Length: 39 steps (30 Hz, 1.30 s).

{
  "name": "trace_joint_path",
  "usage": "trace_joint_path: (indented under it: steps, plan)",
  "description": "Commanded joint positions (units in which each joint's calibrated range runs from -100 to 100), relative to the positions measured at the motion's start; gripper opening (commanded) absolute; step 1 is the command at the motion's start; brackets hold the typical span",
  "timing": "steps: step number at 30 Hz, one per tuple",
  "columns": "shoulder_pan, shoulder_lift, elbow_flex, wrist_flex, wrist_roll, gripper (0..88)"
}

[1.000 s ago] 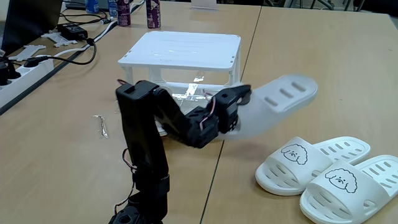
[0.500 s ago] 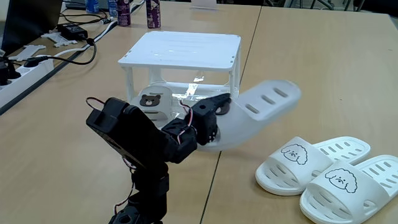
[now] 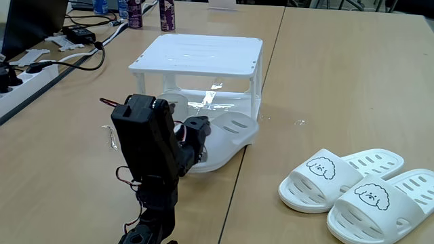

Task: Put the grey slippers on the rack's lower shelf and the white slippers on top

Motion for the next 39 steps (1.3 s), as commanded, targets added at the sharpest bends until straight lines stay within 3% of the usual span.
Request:
trace_joint_path:
  steps: [1, 9, 27, 39]
  plan:
    - [-4.4, -0.1, 0.5, -3.8, 0.4, 0.6]
    - [-8.9, 3.1, -2.0, -3.8, 0.4, 0.6]
    - [-8.4, 38.7, -51.7, -3.0, 0.4, 0.6]
    - [-6.5, 21.3, -29.0, -3.0, 0.4, 0.7]
